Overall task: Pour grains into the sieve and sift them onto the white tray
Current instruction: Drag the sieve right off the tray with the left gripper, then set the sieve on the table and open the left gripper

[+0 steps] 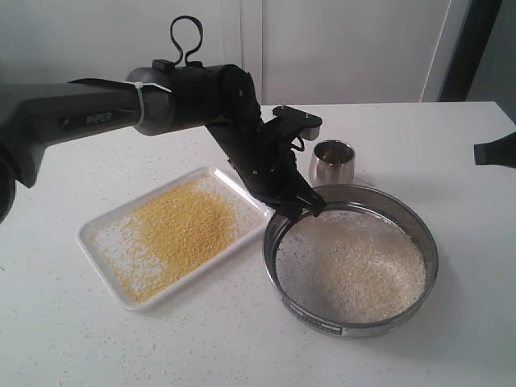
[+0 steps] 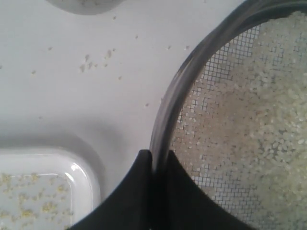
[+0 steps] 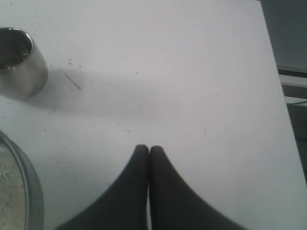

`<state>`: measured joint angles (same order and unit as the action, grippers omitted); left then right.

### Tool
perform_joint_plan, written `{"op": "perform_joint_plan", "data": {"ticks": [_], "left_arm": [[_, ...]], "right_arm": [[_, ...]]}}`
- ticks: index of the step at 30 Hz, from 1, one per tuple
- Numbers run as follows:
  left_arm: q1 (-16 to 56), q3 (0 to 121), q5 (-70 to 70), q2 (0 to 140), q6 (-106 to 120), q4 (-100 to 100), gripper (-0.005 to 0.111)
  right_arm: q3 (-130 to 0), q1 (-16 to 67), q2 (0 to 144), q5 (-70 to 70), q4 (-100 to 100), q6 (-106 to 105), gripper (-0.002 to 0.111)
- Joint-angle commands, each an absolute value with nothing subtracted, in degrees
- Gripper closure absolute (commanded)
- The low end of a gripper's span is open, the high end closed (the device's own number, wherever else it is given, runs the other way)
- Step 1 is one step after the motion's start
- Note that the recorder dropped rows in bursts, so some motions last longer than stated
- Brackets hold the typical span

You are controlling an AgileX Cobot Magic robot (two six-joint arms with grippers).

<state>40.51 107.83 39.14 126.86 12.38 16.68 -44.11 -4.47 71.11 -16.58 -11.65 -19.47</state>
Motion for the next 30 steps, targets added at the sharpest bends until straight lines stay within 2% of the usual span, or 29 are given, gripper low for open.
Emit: {"op": "perform_joint_plan", "data": {"ticks": [1, 12, 27, 30], "left_arm": [[40.7, 111.6, 39.2, 129.3, 10.3, 17.7, 0.107], [40.6, 113.3, 37.1, 132.7, 4.5, 6.6, 0.107], [40.6, 113.3, 32.8, 132.7, 4.3, 5.4, 0.107], [40.6, 113.3, 33.1, 132.7, 4.4, 5.4, 0.102]], "right_arm": [[-43.9, -4.5, 70.7, -16.2, -12.0, -19.3, 0.108], [-43.9, -4.5, 70.7, -16.2, -12.0, -19.3, 0.108], [-43.9, -4.5, 70.7, -16.2, -12.0, -19.3, 0.108], [-43.9, -4.5, 70.7, -16.2, -12.0, -19.3, 0.108]]}}
